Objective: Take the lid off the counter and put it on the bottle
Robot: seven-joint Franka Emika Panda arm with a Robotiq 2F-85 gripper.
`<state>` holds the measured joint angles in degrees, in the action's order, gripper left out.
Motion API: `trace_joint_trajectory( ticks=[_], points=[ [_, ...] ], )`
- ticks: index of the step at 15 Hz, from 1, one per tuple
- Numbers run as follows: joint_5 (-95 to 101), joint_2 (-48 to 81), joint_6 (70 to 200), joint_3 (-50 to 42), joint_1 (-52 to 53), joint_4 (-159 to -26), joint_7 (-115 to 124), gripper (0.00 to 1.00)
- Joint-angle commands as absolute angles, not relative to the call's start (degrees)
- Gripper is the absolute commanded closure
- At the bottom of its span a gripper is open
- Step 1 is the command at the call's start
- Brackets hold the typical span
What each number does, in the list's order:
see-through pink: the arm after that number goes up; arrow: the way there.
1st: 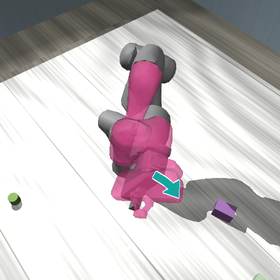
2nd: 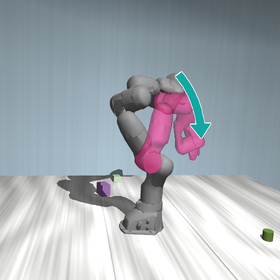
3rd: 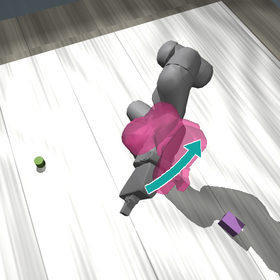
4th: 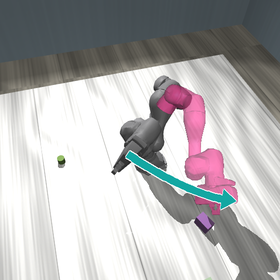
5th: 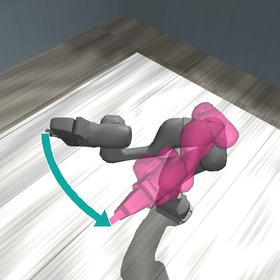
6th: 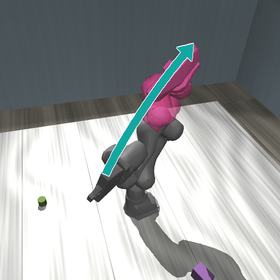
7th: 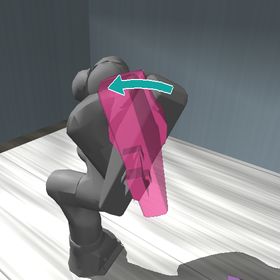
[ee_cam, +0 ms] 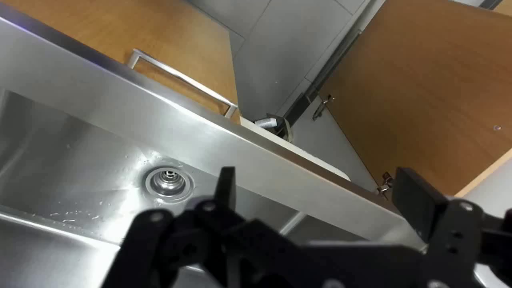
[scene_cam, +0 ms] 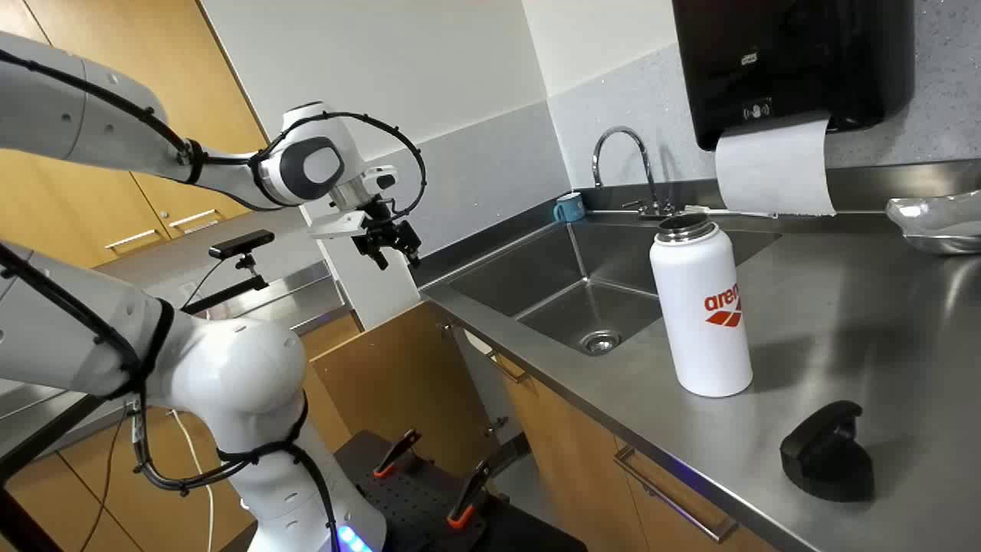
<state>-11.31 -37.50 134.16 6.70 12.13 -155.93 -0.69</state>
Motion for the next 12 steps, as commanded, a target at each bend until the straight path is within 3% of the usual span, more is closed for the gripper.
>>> trace_joint_trajectory(
  ticks=[1, 12],
  points=[
    [-11.06, -37.51, 133.98, 6.47, 12.36, -155.81, -0.51, 0.00],
    [-8.05, -39.77, 132.82, 4.87, 7.40, -157.02, 1.20, 0.00]
  ],
)
